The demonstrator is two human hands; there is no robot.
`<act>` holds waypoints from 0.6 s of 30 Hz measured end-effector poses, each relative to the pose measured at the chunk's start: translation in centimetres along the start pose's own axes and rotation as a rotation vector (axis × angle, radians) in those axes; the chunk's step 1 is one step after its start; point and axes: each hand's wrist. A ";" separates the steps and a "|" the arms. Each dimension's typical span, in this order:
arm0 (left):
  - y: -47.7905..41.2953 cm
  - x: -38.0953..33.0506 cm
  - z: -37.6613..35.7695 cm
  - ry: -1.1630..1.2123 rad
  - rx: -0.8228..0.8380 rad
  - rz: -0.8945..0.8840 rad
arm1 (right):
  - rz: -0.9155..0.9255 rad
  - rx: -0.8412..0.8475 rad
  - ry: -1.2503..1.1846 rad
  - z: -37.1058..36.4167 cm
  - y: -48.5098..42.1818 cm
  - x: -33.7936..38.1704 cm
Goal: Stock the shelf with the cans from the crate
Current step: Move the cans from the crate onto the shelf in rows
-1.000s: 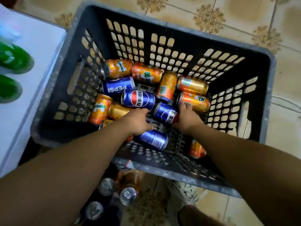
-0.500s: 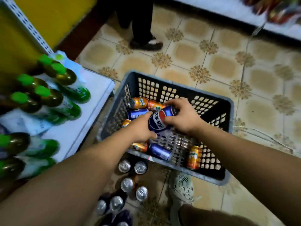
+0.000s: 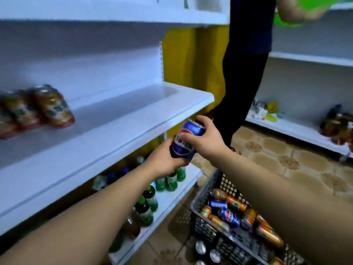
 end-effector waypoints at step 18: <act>32.4 11.0 30.6 -0.803 -0.353 0.689 | 0.288 0.801 0.005 -27.9 18.1 17.0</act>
Point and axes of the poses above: each hand's wrist, its own y-axis away from the middle knuckle, its own z-axis out of the back of the hand, x = y × z, and after that the axes turned 5 degrees about -x, right-handed
